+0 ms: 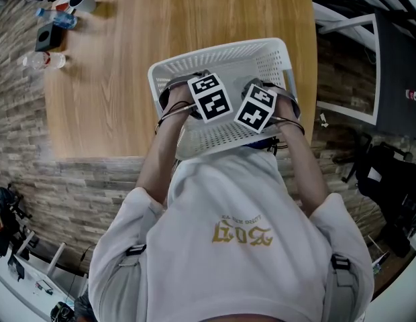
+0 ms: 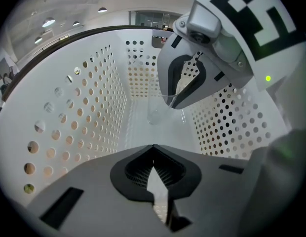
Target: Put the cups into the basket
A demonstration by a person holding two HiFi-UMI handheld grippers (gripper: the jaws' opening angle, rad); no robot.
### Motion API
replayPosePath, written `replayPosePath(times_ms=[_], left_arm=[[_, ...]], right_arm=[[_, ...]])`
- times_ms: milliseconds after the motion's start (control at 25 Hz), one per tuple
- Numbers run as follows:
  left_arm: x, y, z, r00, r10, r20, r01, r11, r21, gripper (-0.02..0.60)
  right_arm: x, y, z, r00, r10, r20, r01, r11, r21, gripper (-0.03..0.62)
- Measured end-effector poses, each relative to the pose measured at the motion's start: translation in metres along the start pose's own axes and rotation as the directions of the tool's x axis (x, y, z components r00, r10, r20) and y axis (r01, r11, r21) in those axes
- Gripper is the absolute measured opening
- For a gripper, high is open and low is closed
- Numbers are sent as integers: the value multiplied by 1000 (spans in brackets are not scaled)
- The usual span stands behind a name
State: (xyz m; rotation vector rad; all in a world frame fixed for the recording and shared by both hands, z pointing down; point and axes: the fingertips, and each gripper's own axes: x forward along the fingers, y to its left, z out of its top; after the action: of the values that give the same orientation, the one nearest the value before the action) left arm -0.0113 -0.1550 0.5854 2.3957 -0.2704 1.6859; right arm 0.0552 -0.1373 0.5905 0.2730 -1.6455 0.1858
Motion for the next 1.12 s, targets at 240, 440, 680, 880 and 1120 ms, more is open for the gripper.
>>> replayPosePath(times_ms=[240, 440, 680, 880, 1120], left_arm=[[-6, 4, 6, 999, 27, 34, -26, 1000, -9, 8], [-10, 3, 9, 998, 31, 46, -30, 999, -20, 8], [-12, -2, 11, 998, 38, 41, -38, 999, -12, 8], [-17, -5, 13, 998, 43, 48, -43, 999, -9, 8], [-17, -12, 15, 998, 45, 47, -44, 999, -12, 8]], right_arm=[[-3, -1, 5, 1000, 10, 27, -9, 1000, -9, 38], [-4, -2, -1, 1000, 4, 24, -4, 1000, 0, 44], [-10, -2, -3, 999, 6, 45, -6, 1000, -2, 44], [-15, -3, 0, 998, -5, 67, 5, 1000, -2, 44], [-20, -2, -1, 996, -16, 90, 16, 1000, 2, 44]])
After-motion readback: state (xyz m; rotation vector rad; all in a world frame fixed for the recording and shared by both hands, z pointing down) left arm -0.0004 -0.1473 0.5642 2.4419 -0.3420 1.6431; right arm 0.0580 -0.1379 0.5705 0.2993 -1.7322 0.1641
